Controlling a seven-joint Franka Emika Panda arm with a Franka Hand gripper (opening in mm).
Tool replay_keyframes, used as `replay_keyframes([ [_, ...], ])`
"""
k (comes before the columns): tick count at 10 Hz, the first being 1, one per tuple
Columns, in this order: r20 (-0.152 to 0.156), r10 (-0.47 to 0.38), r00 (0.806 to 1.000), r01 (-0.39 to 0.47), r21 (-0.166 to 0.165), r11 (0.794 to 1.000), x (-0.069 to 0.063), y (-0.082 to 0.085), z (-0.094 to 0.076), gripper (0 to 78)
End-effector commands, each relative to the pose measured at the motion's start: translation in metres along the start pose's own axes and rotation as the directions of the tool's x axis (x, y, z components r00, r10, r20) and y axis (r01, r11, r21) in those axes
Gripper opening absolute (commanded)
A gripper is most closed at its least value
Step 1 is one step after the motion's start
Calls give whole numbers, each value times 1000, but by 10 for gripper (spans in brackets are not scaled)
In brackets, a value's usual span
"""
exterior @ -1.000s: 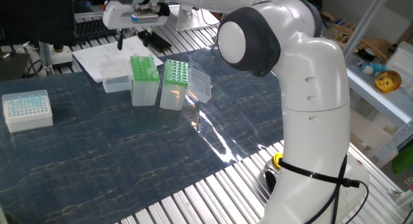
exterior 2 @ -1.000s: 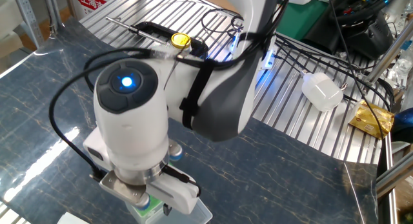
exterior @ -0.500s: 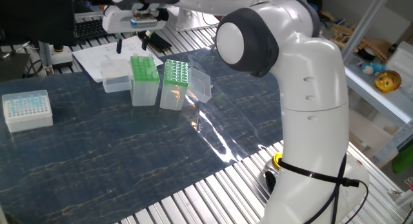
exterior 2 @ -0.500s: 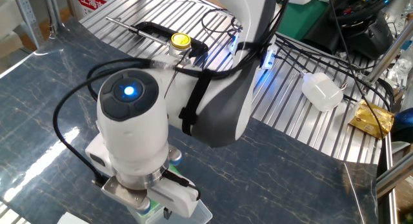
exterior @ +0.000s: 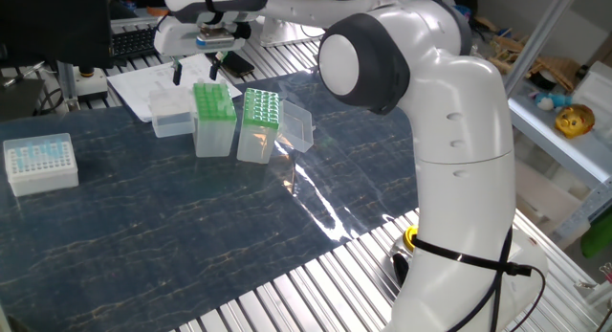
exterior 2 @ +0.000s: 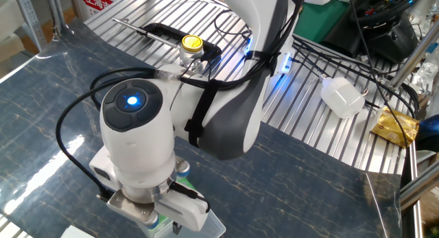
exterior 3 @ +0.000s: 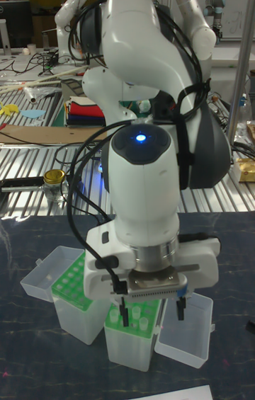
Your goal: Transfer all large pipette tips from one holder to another
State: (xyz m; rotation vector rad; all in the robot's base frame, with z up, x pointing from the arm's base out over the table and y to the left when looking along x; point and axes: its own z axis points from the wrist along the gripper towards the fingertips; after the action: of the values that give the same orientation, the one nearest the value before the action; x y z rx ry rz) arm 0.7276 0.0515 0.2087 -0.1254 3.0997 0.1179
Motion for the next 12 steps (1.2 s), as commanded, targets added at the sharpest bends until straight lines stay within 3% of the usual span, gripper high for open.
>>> replay_keyframes([
  [1,7,-6,1000,6,2,1000,-1,-2,2,774],
  [12,7,-9,1000,9,1,1000,3,-5,7,774],
])
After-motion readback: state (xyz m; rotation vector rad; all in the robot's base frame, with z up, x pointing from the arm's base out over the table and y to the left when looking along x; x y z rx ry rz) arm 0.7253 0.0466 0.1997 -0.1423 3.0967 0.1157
